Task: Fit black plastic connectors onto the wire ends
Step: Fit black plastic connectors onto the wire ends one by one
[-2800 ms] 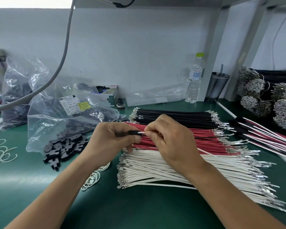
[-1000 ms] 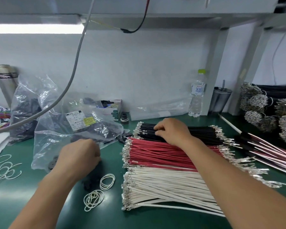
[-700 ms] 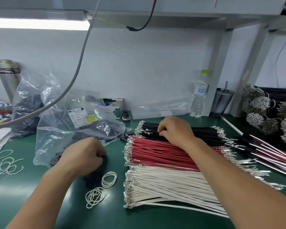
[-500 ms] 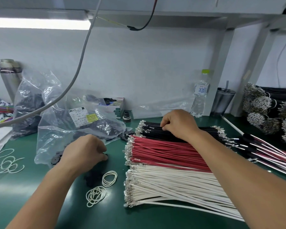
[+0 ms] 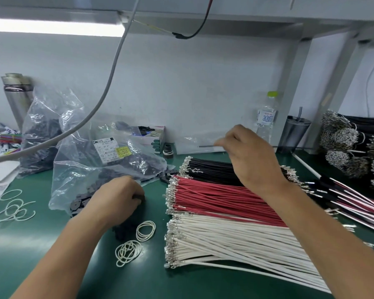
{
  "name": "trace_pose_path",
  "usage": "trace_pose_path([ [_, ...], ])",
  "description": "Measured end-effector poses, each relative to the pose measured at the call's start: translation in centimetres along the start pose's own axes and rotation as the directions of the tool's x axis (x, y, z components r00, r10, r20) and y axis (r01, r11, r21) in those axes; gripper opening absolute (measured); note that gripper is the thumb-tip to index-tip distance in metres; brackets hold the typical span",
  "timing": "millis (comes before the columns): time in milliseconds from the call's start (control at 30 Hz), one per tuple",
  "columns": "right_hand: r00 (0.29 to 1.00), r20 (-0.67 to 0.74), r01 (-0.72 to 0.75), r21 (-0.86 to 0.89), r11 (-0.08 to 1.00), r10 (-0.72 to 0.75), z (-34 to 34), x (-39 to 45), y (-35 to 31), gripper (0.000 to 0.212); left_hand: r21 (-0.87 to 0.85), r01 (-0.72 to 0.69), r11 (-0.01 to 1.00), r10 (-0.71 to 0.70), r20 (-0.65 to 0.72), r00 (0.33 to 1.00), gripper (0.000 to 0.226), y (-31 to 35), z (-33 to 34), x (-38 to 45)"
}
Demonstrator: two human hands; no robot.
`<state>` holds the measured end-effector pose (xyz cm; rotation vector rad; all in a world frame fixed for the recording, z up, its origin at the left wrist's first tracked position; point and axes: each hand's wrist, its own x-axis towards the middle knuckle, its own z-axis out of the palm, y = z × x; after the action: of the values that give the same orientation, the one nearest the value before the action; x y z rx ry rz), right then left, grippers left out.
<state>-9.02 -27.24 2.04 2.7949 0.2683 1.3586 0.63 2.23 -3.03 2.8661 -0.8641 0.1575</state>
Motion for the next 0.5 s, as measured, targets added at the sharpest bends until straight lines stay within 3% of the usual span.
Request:
trace_pose_path([
  [100,0.999,-0.019,-0.049,0.085,0.995,0.051,-0.3,-3.8,-1.9,0.021,-0.087,-0.021,0.996,0.0,-0.234,0.972,0.024,0.8,-0.1,-0.2],
  [200,0.988,0.031,-0.157,0.23,0.96,0.154,-0.1,-5.6,-2.9,0.013,-0.36,-0.18,0.915,-0.003,-0.454,0.891,0.021,2.6,-0.4,-0.4],
  [267,0.983,0.049,-0.185,0.275,0.944,0.178,-0.1,-5.9,-3.1,0.011,-0.529,-0.252,0.81,-0.011,-0.444,0.896,0.029,4.2,-0.7,-0.9],
  [367,0.978,0.052,-0.21,0.338,0.918,0.204,-0.3,-5.9,-3.2,0.008,-0.667,-0.232,0.708,-0.068,-0.391,0.918,0.041,6.0,-0.7,-1.5],
  [500,0.975,0.05,-0.219,0.407,0.887,0.218,-0.2,-5.7,-3.6,0.007,-0.804,-0.181,0.566,-0.14,-0.31,0.94,0.032,6.3,-0.4,-1.7],
])
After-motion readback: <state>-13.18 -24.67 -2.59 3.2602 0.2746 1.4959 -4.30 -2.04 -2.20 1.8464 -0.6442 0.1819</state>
